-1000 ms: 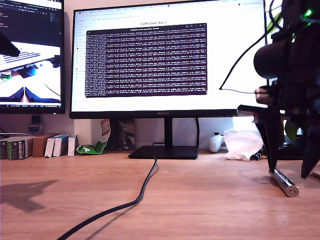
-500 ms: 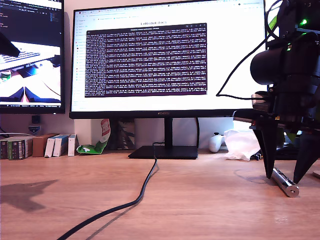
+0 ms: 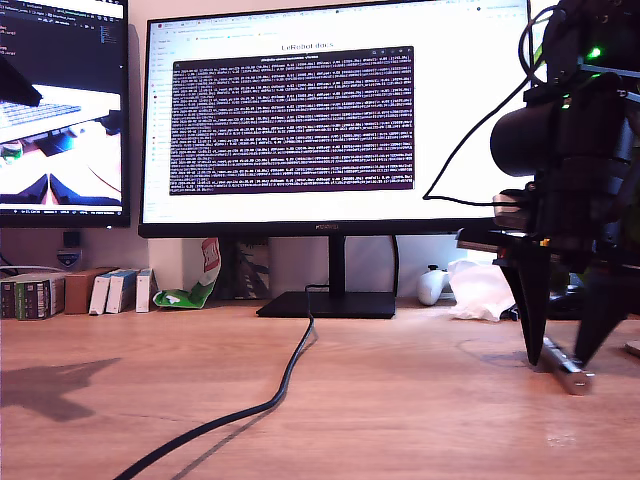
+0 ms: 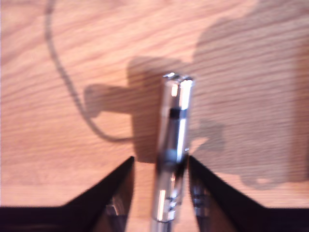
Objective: Pick the metallic laser pointer with your right arm, pass it to your left arm, then place it down to the left side of the table
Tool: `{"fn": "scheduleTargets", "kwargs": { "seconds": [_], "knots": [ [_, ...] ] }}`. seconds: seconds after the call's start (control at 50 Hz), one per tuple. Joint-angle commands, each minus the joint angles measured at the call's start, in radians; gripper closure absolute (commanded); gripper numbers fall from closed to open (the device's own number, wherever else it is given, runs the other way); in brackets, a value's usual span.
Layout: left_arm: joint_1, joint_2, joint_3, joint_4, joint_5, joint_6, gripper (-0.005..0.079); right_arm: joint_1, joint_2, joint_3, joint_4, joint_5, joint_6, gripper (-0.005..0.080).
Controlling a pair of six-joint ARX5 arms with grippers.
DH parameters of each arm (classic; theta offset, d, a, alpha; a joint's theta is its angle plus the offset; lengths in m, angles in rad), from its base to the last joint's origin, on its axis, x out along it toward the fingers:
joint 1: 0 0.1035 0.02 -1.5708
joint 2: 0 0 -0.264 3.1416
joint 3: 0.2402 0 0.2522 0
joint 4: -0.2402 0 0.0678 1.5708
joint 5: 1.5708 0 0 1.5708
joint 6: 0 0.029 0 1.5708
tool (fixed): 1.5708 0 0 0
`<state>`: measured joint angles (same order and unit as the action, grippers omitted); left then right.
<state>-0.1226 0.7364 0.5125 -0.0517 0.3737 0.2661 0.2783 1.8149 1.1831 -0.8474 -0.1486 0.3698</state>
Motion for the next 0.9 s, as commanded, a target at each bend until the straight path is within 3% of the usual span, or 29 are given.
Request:
{"fn": "scheduleTargets", "kwargs": {
  "seconds": [0.0, 0.24, 0.42, 0.6, 0.72, 0.88],
  "knots": [
    [-0.002, 0.003, 0.012, 0.008, 0.003, 0.004, 0.0751, 0.011, 0.028, -0.008, 0.017, -0.003, -0.033, 0.0758],
    [-0.002, 0.003, 0.012, 0.006, 0.004, 0.004, 0.0751, 0.028, 0.028, 0.002, 0.048, -0.009, -0.082, 0.0764],
    [-0.002, 0.003, 0.012, -0.002, 0.051, 0.003, 0.0744, 0.039, 0.025, 0.080, -0.014, -0.018, -0.139, 0.0764],
    [-0.002, 0.017, 0.012, 0.002, 0.177, -0.053, 0.0579, 0.076, -0.006, 0.197, -0.016, -0.087, -0.214, 0.0764],
    [-0.002, 0.044, 0.012, 0.019, 0.294, -0.116, 0.0575, 0.116, -0.026, 0.288, 0.018, -0.163, -0.268, 0.0764],
    [-0.002, 0.117, 0.012, 0.106, 0.494, -0.312, 0.0575, 0.179, -0.028, 0.396, 0.104, -0.279, -0.298, 0.0764]
  ]
}}
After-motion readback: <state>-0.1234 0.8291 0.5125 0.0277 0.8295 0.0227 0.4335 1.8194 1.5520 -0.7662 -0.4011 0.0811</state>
